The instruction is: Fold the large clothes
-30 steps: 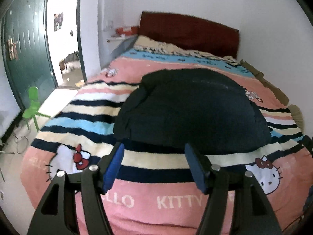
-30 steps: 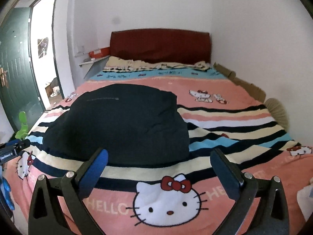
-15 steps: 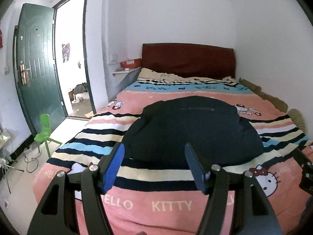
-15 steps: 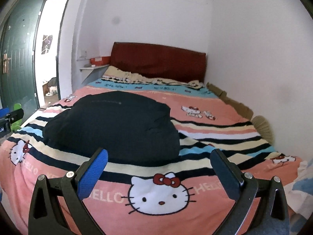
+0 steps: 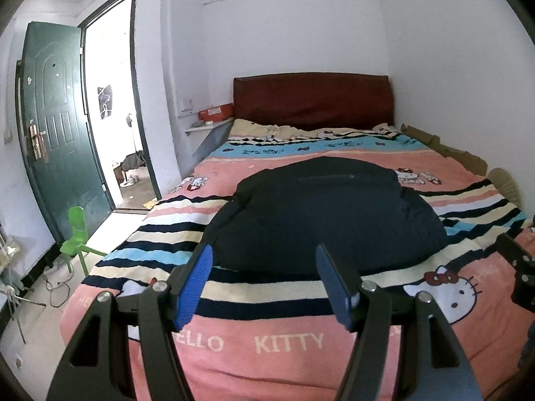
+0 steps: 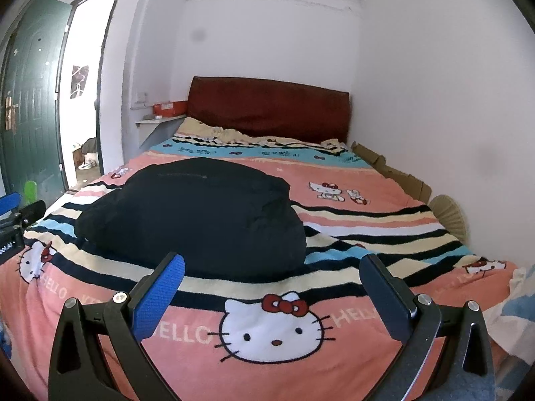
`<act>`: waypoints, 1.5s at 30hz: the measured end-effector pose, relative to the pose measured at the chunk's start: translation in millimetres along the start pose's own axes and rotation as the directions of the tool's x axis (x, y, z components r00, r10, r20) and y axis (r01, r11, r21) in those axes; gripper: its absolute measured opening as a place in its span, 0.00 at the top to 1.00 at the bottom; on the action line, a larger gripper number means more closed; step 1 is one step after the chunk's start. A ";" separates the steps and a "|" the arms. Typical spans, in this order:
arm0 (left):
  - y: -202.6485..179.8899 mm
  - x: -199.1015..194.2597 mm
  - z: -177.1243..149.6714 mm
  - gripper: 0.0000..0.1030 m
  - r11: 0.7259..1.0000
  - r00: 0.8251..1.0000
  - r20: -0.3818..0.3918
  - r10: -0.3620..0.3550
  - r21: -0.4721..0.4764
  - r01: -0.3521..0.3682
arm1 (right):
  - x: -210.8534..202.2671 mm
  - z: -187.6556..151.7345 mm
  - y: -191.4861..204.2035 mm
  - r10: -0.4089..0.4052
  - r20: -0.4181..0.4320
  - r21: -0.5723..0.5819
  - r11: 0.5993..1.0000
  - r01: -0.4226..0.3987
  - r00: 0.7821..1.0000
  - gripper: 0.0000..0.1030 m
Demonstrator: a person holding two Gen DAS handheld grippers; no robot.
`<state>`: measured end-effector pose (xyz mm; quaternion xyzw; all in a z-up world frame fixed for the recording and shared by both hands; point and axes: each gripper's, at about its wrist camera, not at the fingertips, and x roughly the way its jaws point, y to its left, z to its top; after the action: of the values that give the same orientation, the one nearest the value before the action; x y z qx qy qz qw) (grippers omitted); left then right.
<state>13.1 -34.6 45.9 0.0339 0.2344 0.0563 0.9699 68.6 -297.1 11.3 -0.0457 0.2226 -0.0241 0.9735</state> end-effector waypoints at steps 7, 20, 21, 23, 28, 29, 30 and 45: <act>1.3 1.5 -1.4 0.39 1.000 1.000 -0.003 0.000 0.011 0.001 | 13.1 -8.2 -4.4 -0.007 -0.039 0.025 1.000 0.008 0.999 0.00; 0.5 16.2 -8.5 0.39 1.000 0.999 -0.040 -0.020 0.010 0.020 | 30.1 -16.4 -4.4 -0.005 -0.077 0.028 1.000 0.007 0.997 0.00; 0.2 16.3 -8.9 0.39 1.000 0.999 -0.041 -0.019 0.010 0.020 | 31.3 -16.9 -3.7 -0.004 -0.080 0.026 1.000 0.006 0.997 0.00; 0.5 18.6 -9.9 0.39 1.000 0.999 -0.046 -0.016 0.011 0.017 | 32.9 -18.0 -3.1 -0.002 -0.083 0.024 1.000 0.004 0.997 0.01; 2.2 24.2 -13.4 0.39 1.000 0.998 -0.058 -0.017 0.016 0.018 | 37.9 -21.9 -4.0 0.000 -0.098 0.025 1.000 0.002 0.995 0.00; 2.2 25.5 -14.1 0.39 1.000 0.998 -0.061 -0.018 0.016 0.019 | 38.9 -22.8 -4.5 -0.001 -0.102 0.025 1.000 0.004 0.995 0.00; 1.9 26.5 -14.8 0.39 1.000 0.998 -0.063 -0.018 0.017 0.019 | 39.4 -23.8 -4.9 -0.002 -0.104 0.025 1.000 0.005 0.995 0.00; 3.8 45.5 -26.2 0.39 0.999 0.994 -0.107 -0.024 0.024 0.027 | 54.2 -32.7 -7.7 -0.004 -0.145 0.030 1.000 0.009 0.989 0.00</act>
<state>40.9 -24.1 2.5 0.0400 0.2872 0.0428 0.9561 102.9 -311.0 -40.6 -0.0299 0.2921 -0.0338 0.9553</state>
